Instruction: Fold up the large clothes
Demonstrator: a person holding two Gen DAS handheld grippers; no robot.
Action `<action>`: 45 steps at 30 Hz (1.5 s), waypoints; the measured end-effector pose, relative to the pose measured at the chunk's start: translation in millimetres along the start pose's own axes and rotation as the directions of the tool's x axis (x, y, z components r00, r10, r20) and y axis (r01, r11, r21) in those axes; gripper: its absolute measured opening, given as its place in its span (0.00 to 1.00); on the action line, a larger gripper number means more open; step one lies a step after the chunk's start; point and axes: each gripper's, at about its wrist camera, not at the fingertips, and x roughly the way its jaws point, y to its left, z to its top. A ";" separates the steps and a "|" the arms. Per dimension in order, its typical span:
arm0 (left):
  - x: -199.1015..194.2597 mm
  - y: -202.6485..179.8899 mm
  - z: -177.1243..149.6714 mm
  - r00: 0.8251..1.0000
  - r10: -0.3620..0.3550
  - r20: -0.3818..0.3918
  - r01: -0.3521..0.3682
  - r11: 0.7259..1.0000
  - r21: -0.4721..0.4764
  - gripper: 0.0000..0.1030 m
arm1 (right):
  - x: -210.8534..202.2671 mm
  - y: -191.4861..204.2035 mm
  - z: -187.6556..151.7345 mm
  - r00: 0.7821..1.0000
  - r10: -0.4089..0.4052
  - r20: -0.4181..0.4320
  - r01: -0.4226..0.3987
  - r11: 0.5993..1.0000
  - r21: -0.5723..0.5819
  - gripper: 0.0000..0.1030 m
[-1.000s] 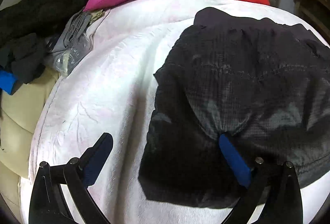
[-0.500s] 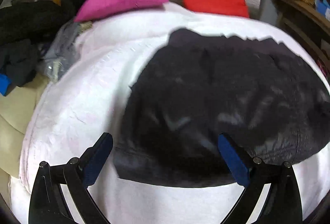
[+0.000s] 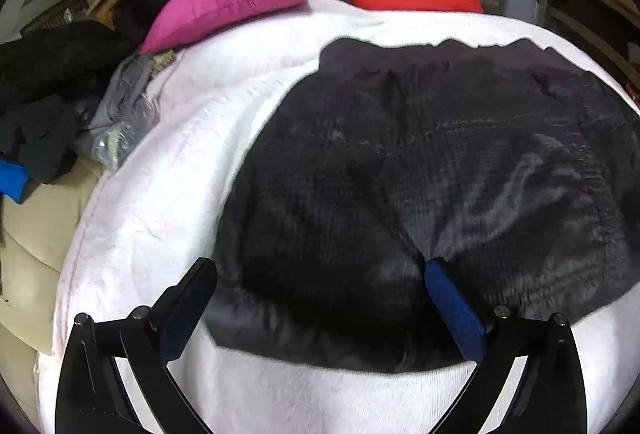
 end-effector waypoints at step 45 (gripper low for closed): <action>-30.8 57.2 -66.9 0.916 -0.397 -0.052 0.347 0.852 -0.392 1.00 | -57.2 -81.4 -100.9 0.901 0.368 0.228 -0.428 0.677 0.598 0.82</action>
